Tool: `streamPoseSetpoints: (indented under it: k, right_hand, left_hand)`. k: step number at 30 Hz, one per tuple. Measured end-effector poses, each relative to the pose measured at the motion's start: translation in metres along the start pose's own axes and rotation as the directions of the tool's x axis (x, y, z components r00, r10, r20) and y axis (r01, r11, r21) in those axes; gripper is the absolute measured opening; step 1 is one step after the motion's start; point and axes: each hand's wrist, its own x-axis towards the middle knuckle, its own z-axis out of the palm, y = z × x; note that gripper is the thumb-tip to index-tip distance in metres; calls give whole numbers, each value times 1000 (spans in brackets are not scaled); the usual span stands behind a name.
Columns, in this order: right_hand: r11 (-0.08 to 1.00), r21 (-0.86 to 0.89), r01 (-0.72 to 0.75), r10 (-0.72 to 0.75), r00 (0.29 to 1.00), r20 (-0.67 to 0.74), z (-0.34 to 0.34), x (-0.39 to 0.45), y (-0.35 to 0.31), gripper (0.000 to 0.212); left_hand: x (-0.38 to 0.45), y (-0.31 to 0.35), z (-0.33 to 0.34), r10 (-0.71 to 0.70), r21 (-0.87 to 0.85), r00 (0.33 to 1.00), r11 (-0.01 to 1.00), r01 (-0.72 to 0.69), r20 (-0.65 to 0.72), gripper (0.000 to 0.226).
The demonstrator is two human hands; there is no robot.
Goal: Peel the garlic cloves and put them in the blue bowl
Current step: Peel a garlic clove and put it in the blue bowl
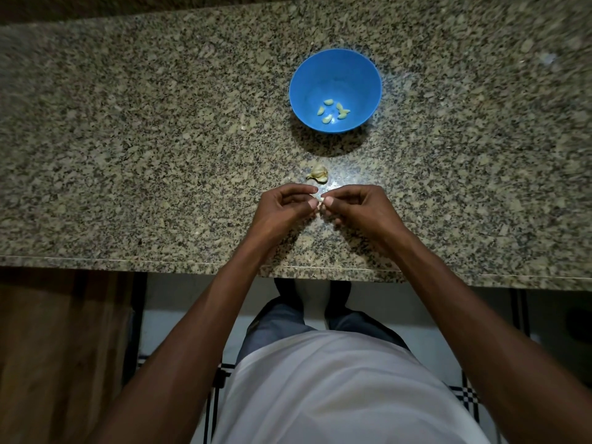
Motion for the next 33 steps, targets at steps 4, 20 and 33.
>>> streamPoseSetpoints:
  k: [4, 20, 33]
  right_hand:
    - [999, 6, -41, 41, 999, -14, -1, 1, 1, 15]
    - [970, 215, -111, 104, 994, 44, 9, -5, -1, 19]
    - [969, -176, 176, -188, 980, -58, 11, -1, 5, 8]
  left_hand:
    - [-3, 3, 2, 82, 200, 996, 977, -75, -26, 26]
    - [-1, -4, 4, 453, 578, 891, 720, -385, 29, 10]
    - [2, 4, 4, 234, 604, 966, 756, -251, 108, 11]
